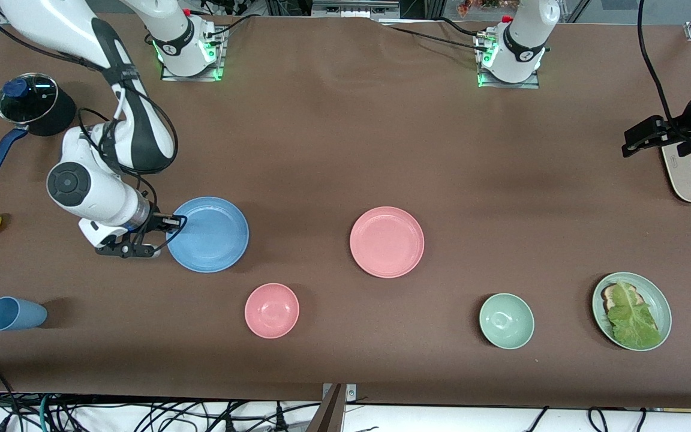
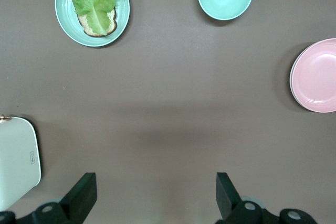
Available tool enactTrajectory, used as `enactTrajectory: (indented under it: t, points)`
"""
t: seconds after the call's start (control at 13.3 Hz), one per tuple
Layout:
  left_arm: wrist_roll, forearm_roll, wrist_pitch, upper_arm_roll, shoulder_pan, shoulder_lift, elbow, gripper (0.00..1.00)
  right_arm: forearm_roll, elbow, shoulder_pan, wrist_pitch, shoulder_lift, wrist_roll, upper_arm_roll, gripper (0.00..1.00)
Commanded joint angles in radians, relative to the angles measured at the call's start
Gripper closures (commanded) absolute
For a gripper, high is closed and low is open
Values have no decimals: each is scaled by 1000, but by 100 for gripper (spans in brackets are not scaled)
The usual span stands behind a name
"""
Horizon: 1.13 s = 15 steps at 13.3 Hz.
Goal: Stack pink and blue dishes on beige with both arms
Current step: 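Lift the blue plate with the right gripper toward the pink plate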
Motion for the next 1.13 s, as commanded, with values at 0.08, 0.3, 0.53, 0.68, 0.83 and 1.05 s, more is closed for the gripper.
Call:
enactTrajectory:
  t: [0.08,0.3,0.53,0.68,0.83,1.05]
  points:
    - [0,19,-4,-2,-2,-13,3,0,25,167,98,-157,9,149,29,100]
    - [11,26,-6,0,-5,-4,1,0,67,186,239,-132,43,382,29,100]
    - [11,31,-8,0,-6,22,13,0,58,250,388,-38,133,653,27,100]
    - [11,31,-8,-5,-10,22,18,0,56,311,457,12,199,790,26,100]
    - [6,33,-8,-3,-13,23,18,0,59,363,492,59,251,882,26,100]
    - [16,31,-6,6,2,25,18,0,58,439,532,108,330,984,26,100]
